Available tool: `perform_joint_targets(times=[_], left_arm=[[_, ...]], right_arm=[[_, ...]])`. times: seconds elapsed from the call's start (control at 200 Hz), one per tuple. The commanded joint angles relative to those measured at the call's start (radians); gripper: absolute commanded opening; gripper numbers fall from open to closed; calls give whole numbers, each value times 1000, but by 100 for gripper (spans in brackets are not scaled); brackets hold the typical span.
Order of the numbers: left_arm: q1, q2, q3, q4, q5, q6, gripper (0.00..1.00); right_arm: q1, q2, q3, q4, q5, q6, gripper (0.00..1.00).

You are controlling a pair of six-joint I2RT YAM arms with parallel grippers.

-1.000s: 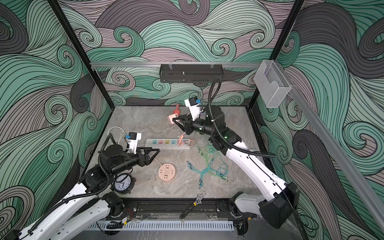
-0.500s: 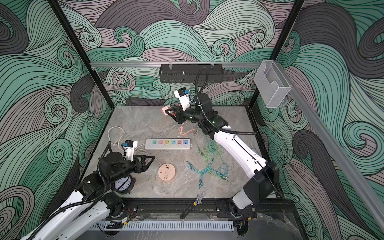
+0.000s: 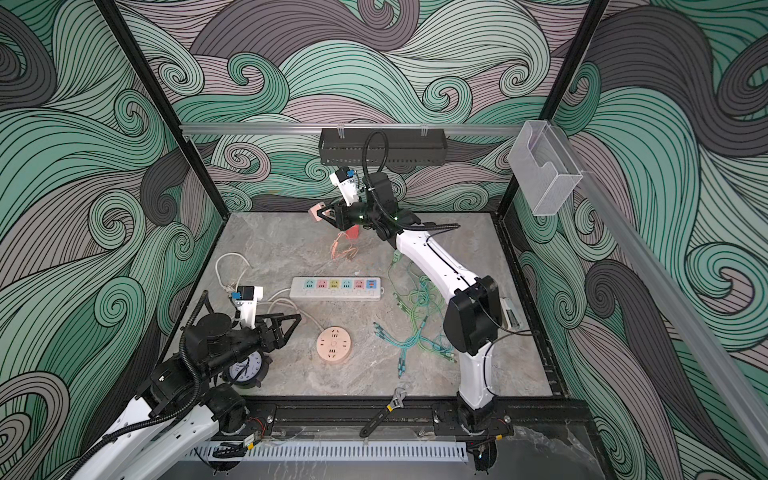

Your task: Insert the plug

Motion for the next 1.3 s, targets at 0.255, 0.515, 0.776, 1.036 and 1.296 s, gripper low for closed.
perform_joint_targets(times=[0.255,0.515,0.776,1.036,1.296], left_arm=[[6,-15,17,-34,-27,-23,76],[6,22,4,-41,-91,-35,77],[8,114,30,-24,-132,-11,78],[33,262,109,-61,-222,58,79],[144,401,140,30,-139,34,76]], right_arm=[[-3,314,396,-131,-61,10,0],[2,355,375,-162,-61,-27,0],[15,335,289,-225,-54,-130,0],[19,331,276,-351,-70,-259,0],[47,316,264,-454,-4,-416,0]])
